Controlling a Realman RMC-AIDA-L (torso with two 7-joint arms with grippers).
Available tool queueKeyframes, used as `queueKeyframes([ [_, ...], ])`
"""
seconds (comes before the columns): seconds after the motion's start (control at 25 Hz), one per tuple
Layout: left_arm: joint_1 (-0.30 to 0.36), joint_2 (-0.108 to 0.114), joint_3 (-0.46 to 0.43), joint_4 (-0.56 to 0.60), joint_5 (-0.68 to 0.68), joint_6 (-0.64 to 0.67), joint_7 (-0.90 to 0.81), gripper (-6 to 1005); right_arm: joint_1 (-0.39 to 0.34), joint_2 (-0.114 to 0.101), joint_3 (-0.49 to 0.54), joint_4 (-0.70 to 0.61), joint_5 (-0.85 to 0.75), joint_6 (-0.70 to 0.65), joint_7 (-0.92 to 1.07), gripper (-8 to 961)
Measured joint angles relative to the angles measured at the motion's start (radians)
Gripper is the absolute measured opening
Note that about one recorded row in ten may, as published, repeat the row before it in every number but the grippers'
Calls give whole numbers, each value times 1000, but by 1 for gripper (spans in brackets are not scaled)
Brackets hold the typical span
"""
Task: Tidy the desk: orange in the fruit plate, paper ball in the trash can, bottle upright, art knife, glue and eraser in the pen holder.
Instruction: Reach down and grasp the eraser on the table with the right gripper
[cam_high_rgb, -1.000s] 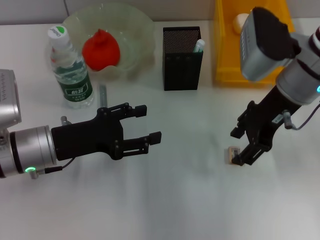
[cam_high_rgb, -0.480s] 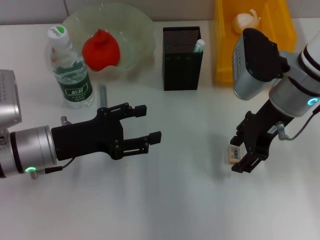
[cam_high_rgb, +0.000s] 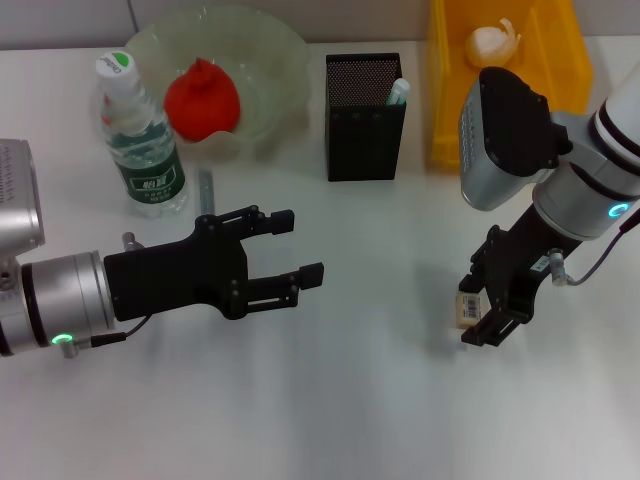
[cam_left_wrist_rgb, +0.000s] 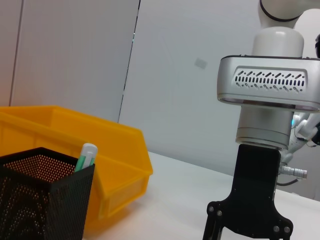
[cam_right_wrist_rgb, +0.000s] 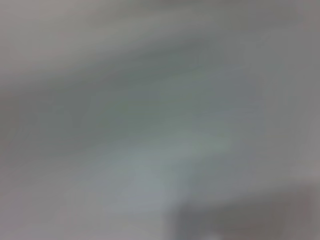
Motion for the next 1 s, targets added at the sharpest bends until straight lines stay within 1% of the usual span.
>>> queueKeyframes([
  [0.12,0,-1,0,0,0,0,0,785,0,0,-1,3,1,5,0,702],
  [0.36,1,-2,0,-1,0,0,0,785,0,0,-17,3,0,15,0,568],
  [0.56,2,-2,0,-2,0,1,1,785,0,0,-16,2,1,16,2,389],
  [0.8,3,-2,0,0,0,3,1,785,0,0,0,-29,4,-14,6,386],
  [0.84,2,-2,0,0,0,3,1,785,0,-1,23,-66,11,-49,8,385],
  [0.88,2,-2,0,0,0,3,1,785,0,-1,23,-66,11,-49,8,383],
  [0.92,2,-2,0,0,0,3,1,785,0,-3,63,-101,15,-89,9,382],
  [0.96,2,-2,0,0,0,3,1,785,0,-3,63,-101,15,-89,9,381],
  [1.0,2,-2,0,0,0,4,1,785,1,-4,87,-121,15,-110,10,380],
])
